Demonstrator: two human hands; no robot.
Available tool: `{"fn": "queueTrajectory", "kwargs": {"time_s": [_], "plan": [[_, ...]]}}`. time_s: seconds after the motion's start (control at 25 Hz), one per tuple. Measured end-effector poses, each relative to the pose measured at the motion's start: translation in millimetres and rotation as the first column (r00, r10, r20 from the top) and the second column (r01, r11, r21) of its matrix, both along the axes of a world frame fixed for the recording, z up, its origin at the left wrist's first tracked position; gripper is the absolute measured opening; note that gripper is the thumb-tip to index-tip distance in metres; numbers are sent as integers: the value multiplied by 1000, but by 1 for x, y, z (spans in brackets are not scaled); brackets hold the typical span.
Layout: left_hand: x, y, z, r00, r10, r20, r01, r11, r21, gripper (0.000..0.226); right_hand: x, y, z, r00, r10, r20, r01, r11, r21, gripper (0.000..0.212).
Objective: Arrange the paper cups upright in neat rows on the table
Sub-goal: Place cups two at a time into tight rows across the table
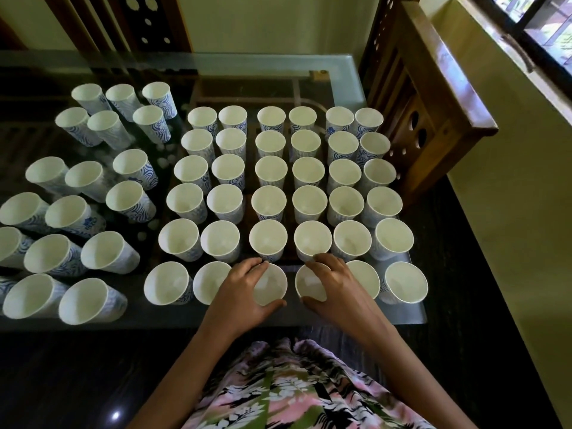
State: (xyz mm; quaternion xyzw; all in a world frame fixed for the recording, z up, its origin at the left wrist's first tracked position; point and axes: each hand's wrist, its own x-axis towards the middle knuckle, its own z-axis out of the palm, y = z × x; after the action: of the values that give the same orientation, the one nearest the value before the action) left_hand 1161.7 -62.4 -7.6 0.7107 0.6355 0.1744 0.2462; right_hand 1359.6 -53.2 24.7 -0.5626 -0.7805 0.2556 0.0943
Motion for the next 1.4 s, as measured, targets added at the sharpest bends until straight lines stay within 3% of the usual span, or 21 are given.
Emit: {"fn": "queueTrajectory", "kwargs": {"time_s": [0.72, 1.0, 1.4], "plan": [[12, -3, 2, 995, 94, 30, -96, 995, 40, 77, 8, 2, -3, 999, 49, -14, -49, 998, -33, 70], [38, 33, 16, 998, -47, -31, 52, 984, 168, 58, 34, 22, 2, 983, -181, -41, 181, 984, -3, 56], [74, 78, 14, 988, -143, -56, 146, 989, 39, 65, 68, 56, -3, 950, -311, 17, 310, 949, 55, 55]]}}
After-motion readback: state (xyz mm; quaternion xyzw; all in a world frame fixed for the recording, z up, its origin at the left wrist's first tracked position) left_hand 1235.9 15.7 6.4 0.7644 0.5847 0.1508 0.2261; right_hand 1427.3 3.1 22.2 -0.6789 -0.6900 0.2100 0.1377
